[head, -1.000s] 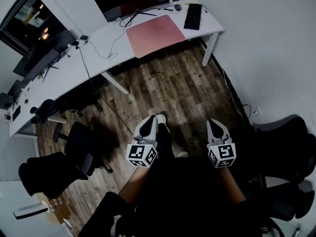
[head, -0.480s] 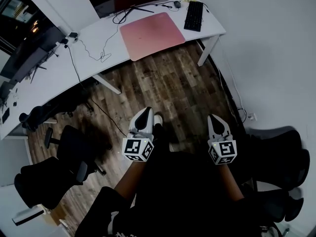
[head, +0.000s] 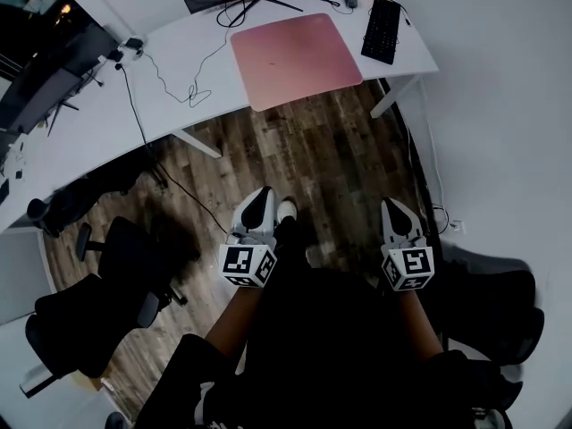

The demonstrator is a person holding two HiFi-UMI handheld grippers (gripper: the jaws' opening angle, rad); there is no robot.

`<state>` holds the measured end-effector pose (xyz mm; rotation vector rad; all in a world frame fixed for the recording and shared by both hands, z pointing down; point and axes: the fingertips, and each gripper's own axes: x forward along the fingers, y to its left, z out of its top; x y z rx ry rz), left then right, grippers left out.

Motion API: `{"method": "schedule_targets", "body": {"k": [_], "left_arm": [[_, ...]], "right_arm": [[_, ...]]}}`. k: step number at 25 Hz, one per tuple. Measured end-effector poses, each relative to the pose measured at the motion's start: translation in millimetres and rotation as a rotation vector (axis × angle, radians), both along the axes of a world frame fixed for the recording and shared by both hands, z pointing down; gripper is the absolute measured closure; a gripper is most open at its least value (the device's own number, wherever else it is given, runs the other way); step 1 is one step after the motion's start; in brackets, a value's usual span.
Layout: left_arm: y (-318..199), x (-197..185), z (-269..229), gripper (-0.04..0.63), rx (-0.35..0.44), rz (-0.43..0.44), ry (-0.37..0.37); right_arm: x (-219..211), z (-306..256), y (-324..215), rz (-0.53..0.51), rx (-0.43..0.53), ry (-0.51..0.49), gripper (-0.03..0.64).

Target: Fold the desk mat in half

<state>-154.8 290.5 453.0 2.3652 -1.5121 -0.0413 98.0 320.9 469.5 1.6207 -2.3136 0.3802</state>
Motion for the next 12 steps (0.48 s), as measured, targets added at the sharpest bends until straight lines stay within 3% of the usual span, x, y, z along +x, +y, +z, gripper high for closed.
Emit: {"method": "schedule_targets", "body": {"k": [12], "left_arm": [[-131.2, -55.0, 1.2, 0.569, -0.023, 0.022, 0.027]], "right_arm": [[-64.3, -24.6, -132.4, -0.029, -0.003, 0.046, 0.617]]}}
